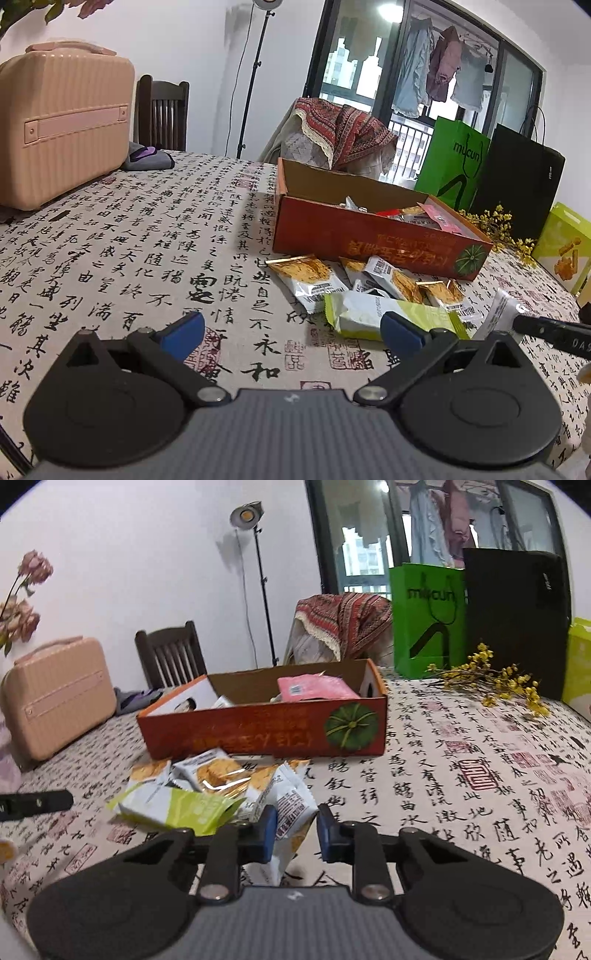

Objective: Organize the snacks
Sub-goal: 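Grasp a white sachet with the right gripper, then grasp the green-and-white bar with the left gripper while the right gripper holds its sachet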

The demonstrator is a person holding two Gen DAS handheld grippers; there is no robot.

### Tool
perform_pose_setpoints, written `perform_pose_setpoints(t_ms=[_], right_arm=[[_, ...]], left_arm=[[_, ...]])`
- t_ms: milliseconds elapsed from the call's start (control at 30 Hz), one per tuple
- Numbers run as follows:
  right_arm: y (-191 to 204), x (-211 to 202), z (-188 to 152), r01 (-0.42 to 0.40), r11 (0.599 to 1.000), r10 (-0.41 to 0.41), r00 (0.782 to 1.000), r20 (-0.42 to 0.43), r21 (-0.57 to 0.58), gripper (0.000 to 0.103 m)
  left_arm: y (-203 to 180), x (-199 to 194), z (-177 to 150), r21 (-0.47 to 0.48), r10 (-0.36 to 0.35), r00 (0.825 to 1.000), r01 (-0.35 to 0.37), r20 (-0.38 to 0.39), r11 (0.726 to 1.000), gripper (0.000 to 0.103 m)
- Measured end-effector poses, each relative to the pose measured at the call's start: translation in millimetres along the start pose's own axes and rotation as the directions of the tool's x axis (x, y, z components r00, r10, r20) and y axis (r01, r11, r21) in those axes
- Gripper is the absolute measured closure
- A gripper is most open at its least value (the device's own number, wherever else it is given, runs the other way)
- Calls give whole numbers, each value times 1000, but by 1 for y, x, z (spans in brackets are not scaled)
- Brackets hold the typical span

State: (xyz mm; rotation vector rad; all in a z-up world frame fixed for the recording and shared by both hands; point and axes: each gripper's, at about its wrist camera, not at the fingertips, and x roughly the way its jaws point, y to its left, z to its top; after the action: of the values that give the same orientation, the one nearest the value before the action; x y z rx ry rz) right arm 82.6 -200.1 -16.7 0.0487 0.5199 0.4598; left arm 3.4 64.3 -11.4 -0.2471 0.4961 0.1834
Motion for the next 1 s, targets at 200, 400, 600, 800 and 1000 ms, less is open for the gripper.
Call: perform_pose_setpoints(t_ms=[200, 400, 600, 800, 1000], right_arm=[[-13, -6, 1, -22, 999, 20, 999, 38, 46, 86], [-22, -13, 3, -41, 996, 35, 997, 73, 79, 88], [-29, -18, 2, -42, 994, 33, 996, 88, 96, 88], [-36, -21, 2, -34, 992, 22, 995, 98, 118, 88], [-42, -23, 1, -32, 990, 17, 994, 105, 138, 88]], left_arm=[[-14, 8, 0, 30, -11, 1000, 12, -25, 999, 0], [-39, 25, 7, 111, -41, 997, 48, -63, 993, 0], [-74, 49, 7, 309, -73, 990, 108, -123, 945, 0], [-86, 83, 6, 444, -17, 982, 100, -186, 891, 0], [-91, 102, 18, 456, -42, 976, 137, -212, 879, 0]])
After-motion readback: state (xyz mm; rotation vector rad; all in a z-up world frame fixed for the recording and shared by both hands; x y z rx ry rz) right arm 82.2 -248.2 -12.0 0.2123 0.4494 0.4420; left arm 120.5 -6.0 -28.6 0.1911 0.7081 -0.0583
